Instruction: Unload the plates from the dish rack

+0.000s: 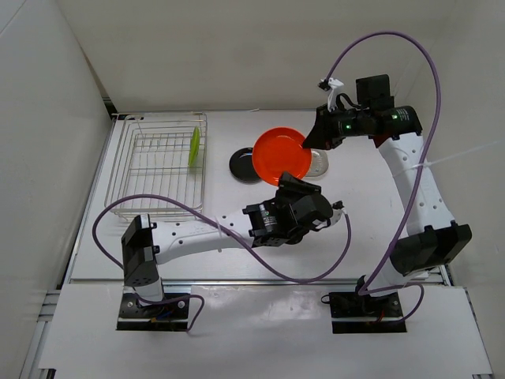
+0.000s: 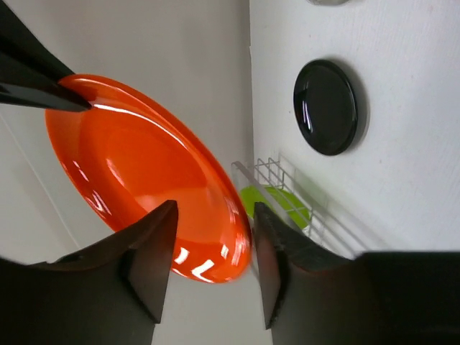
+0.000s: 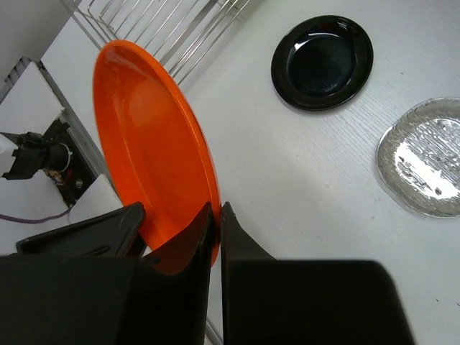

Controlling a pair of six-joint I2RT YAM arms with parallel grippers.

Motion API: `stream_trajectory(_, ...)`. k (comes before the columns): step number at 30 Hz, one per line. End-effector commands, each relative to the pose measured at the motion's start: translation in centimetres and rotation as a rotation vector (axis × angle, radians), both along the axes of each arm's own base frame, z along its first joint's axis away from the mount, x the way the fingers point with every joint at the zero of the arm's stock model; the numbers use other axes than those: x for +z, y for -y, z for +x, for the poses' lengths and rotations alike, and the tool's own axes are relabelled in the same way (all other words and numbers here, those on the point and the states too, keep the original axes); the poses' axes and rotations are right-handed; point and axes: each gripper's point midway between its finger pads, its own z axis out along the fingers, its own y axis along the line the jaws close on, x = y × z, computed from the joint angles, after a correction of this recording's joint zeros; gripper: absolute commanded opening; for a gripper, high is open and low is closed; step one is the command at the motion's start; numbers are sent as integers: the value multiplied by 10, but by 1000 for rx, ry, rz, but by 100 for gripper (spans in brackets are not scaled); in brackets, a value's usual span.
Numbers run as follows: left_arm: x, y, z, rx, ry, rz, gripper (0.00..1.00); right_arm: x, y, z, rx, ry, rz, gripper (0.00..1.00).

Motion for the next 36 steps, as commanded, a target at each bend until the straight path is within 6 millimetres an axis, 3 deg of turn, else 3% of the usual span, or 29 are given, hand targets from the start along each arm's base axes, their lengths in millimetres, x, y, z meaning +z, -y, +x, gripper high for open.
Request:
stream_trajectory(1, 47, 2, 10, 42, 72, -150, 60, 7, -10, -39, 84, -77, 43, 0)
stream_trajectory(9, 48, 6, 11, 48, 67, -166, 62, 3, -5, -35, 30, -101, 38, 0)
stream_trajectory(12, 46, 5, 10, 48, 49, -166, 67, -5, 7, -4, -100, -95, 19, 0)
stream_trajectory(13, 39, 5, 5, 33, 30, -134, 76, -9, 14, 7, -169, -112, 6, 0)
stream_trajectory(14, 39, 4, 3, 30, 15, -130, 96, -14, 22, 19, -225, -126, 0, 0)
stream_trajectory(15, 37, 5, 1, 25, -13, -152, 100, -17, 25, 35, -266, -131, 2, 0)
stream_trajectory(19, 33, -17, 2, 55, -114, -155, 100, -29, 49, 93, -465, -150, 34, 0)
stream_trajectory(20, 25, -34, 8, 87, -159, -111, 100, -40, 55, 108, -501, -160, 24, 0)
stream_trajectory(22, 30, -48, 18, 122, -232, -192, 100, -41, 61, 132, -547, -117, 5, 0)
stream_trajectory(23, 31, -66, 34, 168, -270, -231, 100, -60, 59, 143, -552, -160, -6, 0)
stream_trajectory(25, 38, -92, 49, 231, -300, -295, 100, -78, 56, 162, -560, -195, -12, 0)
stream_trajectory(26, 38, -116, 68, 293, -319, -340, 100, -85, 55, 167, -565, -212, -12, 0)
stream_trajectory(27, 48, -131, 75, 331, -324, -400, 100, -86, 46, 171, -541, -213, -3, 0)
stream_trajectory(28, 49, -142, 85, 362, -335, -442, 100, -103, 46, 181, -555, -241, -12, 0)
stream_trajectory(29, 51, -171, 102, 426, -350, -511, 100, -111, 38, 182, -542, -250, -18, 0)
stream_trajectory(30, 49, -184, 110, 464, -365, -550, 100, -113, 31, 189, -541, -236, -11, 0)
stream_trajectory(31, 50, -192, 114, 483, -397, -637, 100, -128, 31, 195, -550, -248, -24, 0)
stream_trajectory(32, 48, -223, 128, 565, -396, -693, 100, -133, 23, 197, -548, -254, -24, 0)
stream_trajectory(34, 40, -236, 133, 607, -472, -811, 100, -148, 9, 203, -545, -250, -37, 0)
stream_trajectory(35, 36, -260, 138, 665, -487, -860, 100, -153, 0, 203, -543, -254, -41, 0)
stream_trajectory(36, 35, -266, 140, 675, -511, -905, 100, -164, 1, 207, -553, -261, -54, 0)
